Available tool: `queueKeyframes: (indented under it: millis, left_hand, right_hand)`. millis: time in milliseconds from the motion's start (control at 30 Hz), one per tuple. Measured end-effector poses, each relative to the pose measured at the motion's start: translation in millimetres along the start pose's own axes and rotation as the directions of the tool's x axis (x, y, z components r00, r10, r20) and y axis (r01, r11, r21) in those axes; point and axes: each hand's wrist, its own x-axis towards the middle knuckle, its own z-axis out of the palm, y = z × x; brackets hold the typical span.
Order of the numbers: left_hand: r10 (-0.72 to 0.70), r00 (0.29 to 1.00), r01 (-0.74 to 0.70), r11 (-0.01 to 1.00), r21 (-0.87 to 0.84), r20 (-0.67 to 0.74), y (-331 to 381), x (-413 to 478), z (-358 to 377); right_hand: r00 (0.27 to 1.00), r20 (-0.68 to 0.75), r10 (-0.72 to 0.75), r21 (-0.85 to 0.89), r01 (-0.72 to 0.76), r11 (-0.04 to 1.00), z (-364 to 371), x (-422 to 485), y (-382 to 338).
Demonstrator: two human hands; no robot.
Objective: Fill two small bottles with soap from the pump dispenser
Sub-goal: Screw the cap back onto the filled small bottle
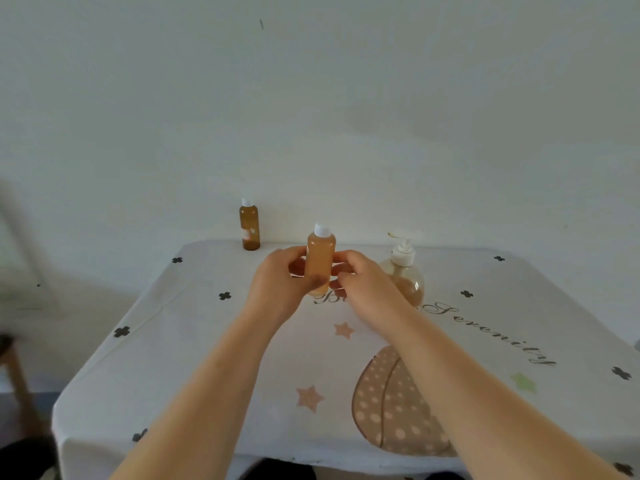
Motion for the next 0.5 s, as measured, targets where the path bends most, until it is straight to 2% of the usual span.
queueKeyframes:
  millis: [200, 367, 500]
  left_hand:
    - [-0.051, 0.999, 0.051, 0.998, -0.039, 0.005, -18, 56, -3]
    - [-0.053, 0.998, 0.055, 0.998, -0.044, 0.044, -34, 107, 12]
    - [-0.075, 0.993, 0.076, 0.997, -0.006, 0.088, -49, 135, 26]
  right_hand:
    - [0.987, -0.010, 0.158, 0.183, -0.154, 0.971, 13, 56, -10]
    - [0.953, -0.015, 0.302, 0.218, -0.291, 0.931, 16, 105, -15]
    - [0.934, -0.042, 0.356, 0.407, -0.309, 0.859, 17, 130, -16]
